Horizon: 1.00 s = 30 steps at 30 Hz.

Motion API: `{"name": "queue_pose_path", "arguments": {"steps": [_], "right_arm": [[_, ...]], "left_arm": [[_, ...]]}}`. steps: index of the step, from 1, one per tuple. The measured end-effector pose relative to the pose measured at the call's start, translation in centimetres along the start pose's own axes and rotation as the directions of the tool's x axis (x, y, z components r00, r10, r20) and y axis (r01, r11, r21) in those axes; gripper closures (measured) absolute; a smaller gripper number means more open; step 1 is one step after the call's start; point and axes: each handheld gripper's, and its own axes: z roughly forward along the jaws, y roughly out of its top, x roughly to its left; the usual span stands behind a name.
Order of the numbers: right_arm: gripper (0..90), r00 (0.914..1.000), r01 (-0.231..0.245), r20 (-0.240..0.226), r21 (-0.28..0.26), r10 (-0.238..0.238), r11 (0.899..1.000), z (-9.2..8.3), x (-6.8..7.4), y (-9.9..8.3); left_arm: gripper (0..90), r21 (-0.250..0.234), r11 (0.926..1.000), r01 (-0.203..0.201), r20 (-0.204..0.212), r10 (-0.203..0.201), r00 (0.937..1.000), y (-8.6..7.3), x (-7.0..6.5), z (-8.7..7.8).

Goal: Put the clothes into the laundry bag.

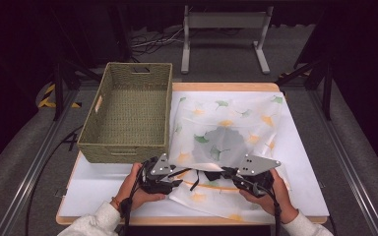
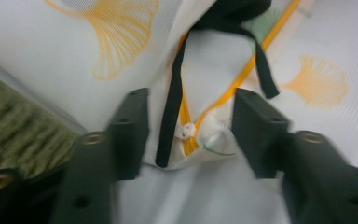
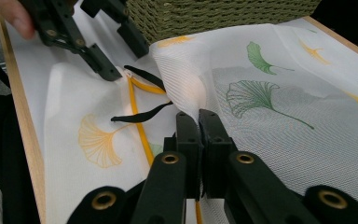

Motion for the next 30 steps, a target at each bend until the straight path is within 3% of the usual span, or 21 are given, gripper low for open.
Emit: {"name": "queue_pose_path", "arguments": {"steps": [3, 5, 10, 12, 15, 16, 17, 18, 19, 20, 21, 23, 25, 28, 30], "right_arm": [[88.3, 1.0, 0.004, -0.002, 0.0, -0.004, 1.0, 0.1, 0.0, 0.0], [88.3, 1.0, 0.002, -0.003, 0.002, -0.002, 1.0, 0.1, -0.1, -0.1], [88.3, 1.0, 0.007, 0.0, 0.007, -0.007, 1.0, 0.1, 0.0, -0.1], [88.3, 0.9999, 0.011, 0.0, 0.007, -0.011, 1.0, 0.1, 0.0, -0.1], [88.3, 0.9999, 0.011, 0.001, 0.008, -0.011, 1.0, 0.1, 0.0, -0.1], [88.2, 0.9999, 0.01, -0.001, 0.007, -0.01, 1.0, 0.1, 0.0, -0.1], [88.2, 0.9999, 0.01, -0.001, 0.007, -0.01, 1.0, 0.1, 0.0, -0.1], [88.2, 1.0, 0.008, -0.001, 0.006, -0.008, 1.0, 0.1, 0.0, -0.1], [88.3, 1.0, 0.003, -0.002, 0.005, -0.003, 1.0, 0.0, 0.0, -0.2], [88.3, 1.0, 0.003, -0.002, 0.005, -0.003, 1.0, 0.0, 0.0, -0.2], [88.3, 1.0, 0.004, -0.002, 0.007, -0.004, 1.0, 0.0, 0.0, -0.2], [88.4, 1.0, 0.007, -0.002, 0.004, -0.007, 1.0, 0.1, -0.1, -0.2], [88.4, 0.9999, 0.011, -0.004, 0.006, -0.011, 1.0, 0.1, 0.0, -0.1], [88.4, 0.9999, 0.013, -0.005, 0.007, -0.013, 1.0, 0.0, 0.1, -0.1], [88.4, 0.9999, 0.014, -0.005, 0.006, -0.014, 1.0, 0.0, 0.1, -0.1]], "left_arm": [[71.0, 0.012, 0.9998, -0.016, 0.02, 0.016, 0.9997, -0.1, -0.1, 0.1], [78.2, 0.012, 0.9998, -0.015, 0.025, 0.015, 0.9996, 0.0, -0.1, 0.1], [83.6, -0.019, 0.9995, -0.024, 0.02, 0.024, 0.9995, 0.2, -0.2, -0.7], [82.9, -0.02, 0.9996, -0.021, 0.011, 0.021, 0.9997, 0.2, -0.2, -0.9], [70.0, -0.03, 0.9995, 0.0, 0.005, 0.0, 1.0, 0.2, 0.1, -1.1], [66.4, -0.085, 0.9963, 0.008, 0.048, -0.004, 0.9989, 0.2, 0.3, -1.7], [60.4, -0.085, 0.9963, 0.008, 0.048, -0.004, 0.9989, 0.2, 0.3, -1.7], [60.4, -0.112, 0.9936, 0.012, 0.088, -0.002, 0.9961, 0.2, 0.3, -2.1], [56.3, -0.122, 0.9924, -0.019, 0.068, 0.027, 0.9973, 0.5, -0.1, -3.1], [58.8, -0.122, 0.9924, -0.019, 0.068, 0.027, 0.9973, 0.5, -0.1, -3.1], [58.8, -0.116, 0.9922, -0.045, 0.037, 0.05, 0.9981, 0.7, -0.3, -3.3], [68.0, -0.084, 0.9926, -0.088, -0.01, 0.087, 0.9962, 0.7, -0.6, -3.1], [73.0, -0.046, 0.9943, -0.097, 0.006, 0.097, 0.9953, 0.6, -0.4, -1.9], [70.0, 0.011, 0.9934, -0.115, 0.018, 0.114, 0.9933, 0.4, -0.4, -0.6], [68.3, 0.022, 0.9942, -0.105, 0.013, 0.105, 0.9944, 0.3, -0.2, -0.2]]}}
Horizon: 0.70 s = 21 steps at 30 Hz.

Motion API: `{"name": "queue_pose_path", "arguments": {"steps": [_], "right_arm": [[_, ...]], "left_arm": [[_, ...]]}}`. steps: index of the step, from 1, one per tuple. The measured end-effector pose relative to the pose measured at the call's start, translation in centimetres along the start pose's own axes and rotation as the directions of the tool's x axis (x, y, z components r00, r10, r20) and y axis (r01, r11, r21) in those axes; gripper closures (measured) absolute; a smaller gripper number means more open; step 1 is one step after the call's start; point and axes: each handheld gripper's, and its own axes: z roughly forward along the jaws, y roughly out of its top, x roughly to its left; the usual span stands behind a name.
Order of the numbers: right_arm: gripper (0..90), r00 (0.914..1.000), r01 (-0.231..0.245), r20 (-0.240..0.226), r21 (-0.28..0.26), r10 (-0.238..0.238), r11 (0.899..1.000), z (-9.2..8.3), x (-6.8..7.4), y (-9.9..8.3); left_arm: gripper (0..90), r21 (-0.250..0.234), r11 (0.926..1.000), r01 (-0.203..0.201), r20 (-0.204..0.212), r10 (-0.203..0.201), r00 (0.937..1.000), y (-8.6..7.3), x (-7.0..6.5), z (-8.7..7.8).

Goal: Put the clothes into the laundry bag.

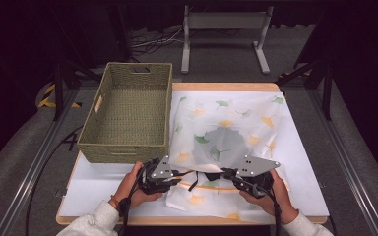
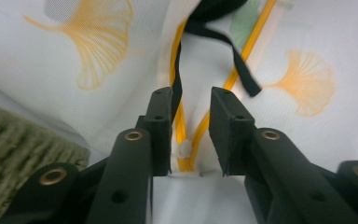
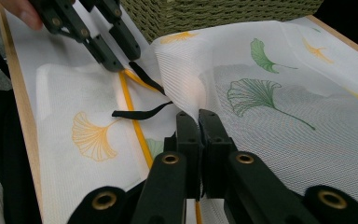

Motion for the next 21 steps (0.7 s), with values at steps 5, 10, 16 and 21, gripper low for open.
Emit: {"name": "queue_pose_path", "arguments": {"steps": [5, 10, 16, 21], "right_arm": [[88.4, 1.0, 0.0, -0.006, 0.001, 0.0, 1.0, 0.1, 0.0, 0.0], [88.4, 1.0, 0.001, -0.007, 0.004, -0.001, 1.0, 0.1, 0.1, 0.0], [88.4, 1.0, 0.001, -0.005, 0.003, -0.001, 1.0, 0.1, 0.0, -0.1], [88.4, 1.0, 0.002, -0.006, 0.002, -0.002, 1.0, 0.1, 0.0, -0.1]], "left_arm": [[62.9, 0.018, 0.9986, 0.049, -0.011, -0.049, 0.9987, -0.1, 0.8, 1.2], [77.7, 0.044, 0.9971, 0.062, 0.032, -0.063, 0.9975, -0.2, 0.9, 1.8], [87.4, 0.016, 0.9987, 0.048, 0.022, -0.048, 0.9986, -0.1, 0.8, 0.9], [87.5, -0.02, 0.9993, 0.033, 0.018, -0.032, 0.9993, 0.1, 0.6, 0.0]]}}
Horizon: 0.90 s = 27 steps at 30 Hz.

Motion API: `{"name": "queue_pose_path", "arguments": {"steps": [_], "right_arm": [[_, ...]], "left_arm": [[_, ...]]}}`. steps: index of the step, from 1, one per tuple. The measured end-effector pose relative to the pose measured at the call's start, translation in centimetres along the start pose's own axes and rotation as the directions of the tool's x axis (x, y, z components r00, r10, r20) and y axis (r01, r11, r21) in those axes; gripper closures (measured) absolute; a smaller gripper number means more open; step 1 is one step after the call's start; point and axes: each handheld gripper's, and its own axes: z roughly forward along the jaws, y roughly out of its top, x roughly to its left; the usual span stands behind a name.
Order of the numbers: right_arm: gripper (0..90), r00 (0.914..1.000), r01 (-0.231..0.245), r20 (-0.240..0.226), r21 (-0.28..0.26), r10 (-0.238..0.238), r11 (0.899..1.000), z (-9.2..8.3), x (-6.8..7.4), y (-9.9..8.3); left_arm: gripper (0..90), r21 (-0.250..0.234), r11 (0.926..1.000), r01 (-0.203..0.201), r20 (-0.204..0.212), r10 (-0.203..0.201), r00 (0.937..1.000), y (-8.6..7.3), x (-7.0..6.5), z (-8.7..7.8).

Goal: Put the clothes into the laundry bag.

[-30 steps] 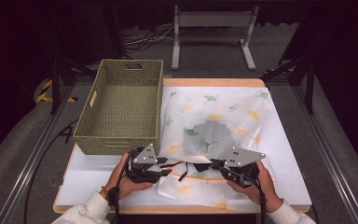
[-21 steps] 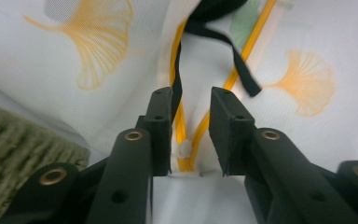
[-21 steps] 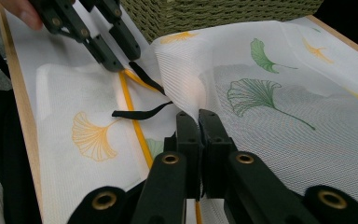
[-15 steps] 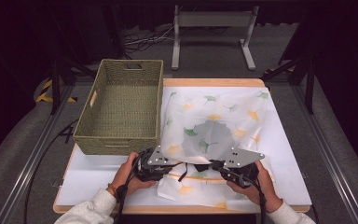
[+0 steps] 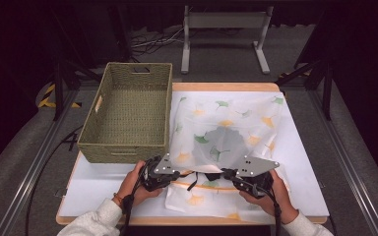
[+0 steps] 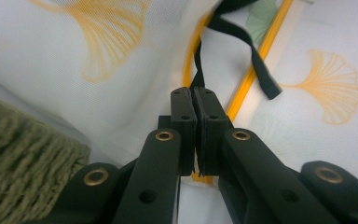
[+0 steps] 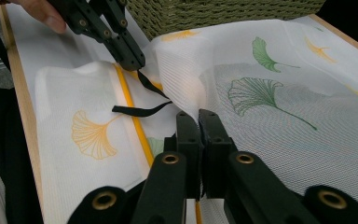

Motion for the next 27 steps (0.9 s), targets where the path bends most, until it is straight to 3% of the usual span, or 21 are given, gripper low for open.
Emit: {"name": "queue_pose_path", "arguments": {"steps": [2, 3, 5, 11, 13, 20, 27], "right_arm": [[88.4, 1.0, -0.001, 0.0, -0.001, 0.001, 1.0, 0.0, 0.0, 0.0], [88.4, 1.0, -0.001, 0.0, 0.0, 0.001, 1.0, 0.0, 0.0, 0.0], [88.4, 1.0, -0.001, 0.001, 0.0, 0.001, 1.0, 0.1, 0.0, 0.0], [88.5, 1.0, -0.001, 0.002, -0.001, 0.001, 1.0, 0.2, 0.1, 0.1], [88.5, 1.0, -0.001, 0.0, -0.003, 0.001, 1.0, 0.2, 0.1, 0.1], [88.5, 1.0, -0.008, -0.003, -0.009, 0.008, 1.0, 0.0, 0.1, 0.1], [88.5, 0.9999, -0.011, -0.008, -0.003, 0.011, 1.0, 0.1, 0.2, 0.0]], "left_arm": [[87.5, -0.013, 0.9999, -0.005, -0.005, 0.005, 1.0, 0.1, -0.2, -0.3], [87.5, -0.028, 0.9996, -0.008, 0.012, 0.008, 0.9999, 0.3, -0.4, -0.4], [87.5, -0.036, 0.9988, -0.034, 0.019, 0.034, 0.9992, 0.9, -1.0, -0.4], [87.5, -0.054, 0.9956, -0.077, 0.047, 0.08, 0.9957, 2.9, -1.9, 1.2], [87.5, -0.032, 0.9935, -0.11, 0.059, 0.111, 0.992, 3.6, -2.1, 2.4], [87.4, 0.032, 0.9888, -0.145, 0.085, 0.142, 0.9862, 4.4, -2.6, 5.7], [87.4, 0.035, 0.9883, -0.148, 0.033, 0.147, 0.9885, 5.3, -2.5, 6.8]]}}
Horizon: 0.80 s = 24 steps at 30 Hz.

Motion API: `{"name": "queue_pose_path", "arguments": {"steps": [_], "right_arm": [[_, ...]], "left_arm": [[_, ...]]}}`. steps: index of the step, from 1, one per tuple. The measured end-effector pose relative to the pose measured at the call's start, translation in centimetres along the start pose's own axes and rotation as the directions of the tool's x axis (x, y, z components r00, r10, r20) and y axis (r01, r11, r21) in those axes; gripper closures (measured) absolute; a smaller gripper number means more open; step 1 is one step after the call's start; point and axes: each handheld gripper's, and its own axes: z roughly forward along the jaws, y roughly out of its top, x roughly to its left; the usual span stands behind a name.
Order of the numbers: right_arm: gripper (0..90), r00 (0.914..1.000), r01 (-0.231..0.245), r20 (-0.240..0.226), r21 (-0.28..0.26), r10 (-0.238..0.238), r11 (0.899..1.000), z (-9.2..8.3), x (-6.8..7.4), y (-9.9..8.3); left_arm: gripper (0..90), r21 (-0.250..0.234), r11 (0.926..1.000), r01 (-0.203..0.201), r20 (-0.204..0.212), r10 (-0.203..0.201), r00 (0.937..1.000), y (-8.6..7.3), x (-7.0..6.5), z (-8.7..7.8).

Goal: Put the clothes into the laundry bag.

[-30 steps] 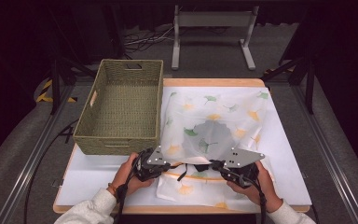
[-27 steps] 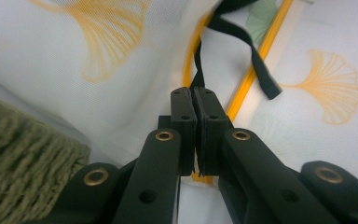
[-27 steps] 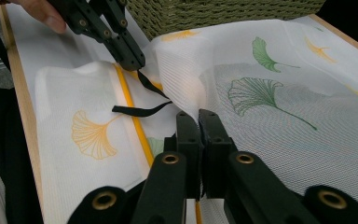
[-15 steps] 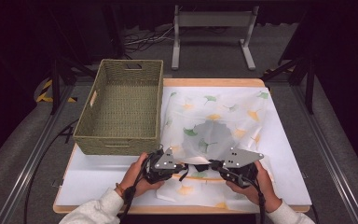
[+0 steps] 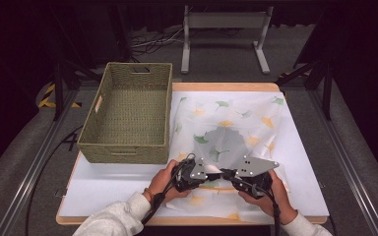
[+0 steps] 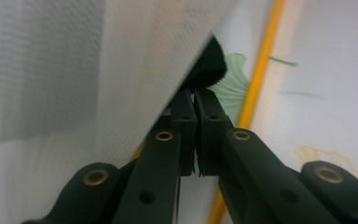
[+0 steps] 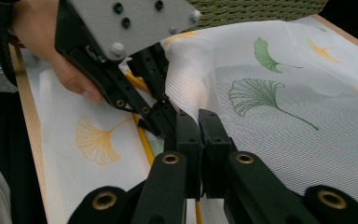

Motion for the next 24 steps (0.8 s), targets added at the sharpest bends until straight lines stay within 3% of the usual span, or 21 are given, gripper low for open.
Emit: {"name": "queue_pose_path", "arguments": {"steps": [8, 9, 13, 16, 19, 24], "right_arm": [[88.5, 0.9999, -0.008, 0.006, 0.009, 0.008, 1.0, 0.1, -0.2, -0.2], [88.6, 0.9999, -0.015, 0.008, 0.012, 0.014, 1.0, 0.1, -0.3, -0.2], [88.6, 0.9998, -0.018, 0.01, 0.015, 0.018, 1.0, 0.1, -0.4, -0.3], [88.6, 0.9998, -0.018, 0.012, 0.02, 0.018, 1.0, 0.2, -0.4, -0.4], [88.6, 0.9998, -0.019, 0.01, 0.019, 0.019, 1.0, 0.2, -0.4, -0.3], [88.6, 0.9998, -0.021, 0.008, 0.019, 0.021, 1.0, 0.3, -0.3, -0.3]], "left_arm": [[87.0, -0.046, 0.9989, -0.006, -0.014, 0.006, 0.9999, 0.4, 0.0, -0.3], [86.1, -0.095, 0.9952, -0.022, 0.008, 0.023, 0.9997, 0.5, -0.3, -0.9], [83.0, -0.139, 0.9902, 0.012, 0.032, -0.007, 0.9994, 0.3, -0.6, -1.9], [79.1, -0.156, 0.9877, 0.01, 0.049, -0.003, 0.9988, 0.2, -0.8, -2.4], [81.5, -0.151, 0.9886, -0.007, 0.063, 0.017, 0.9979, 0.5, -1.1, -2.2], [84.4, -0.115, 0.9933, -0.01, 0.053, 0.016, 0.9985, 1.2, -0.6, -0.2]]}}
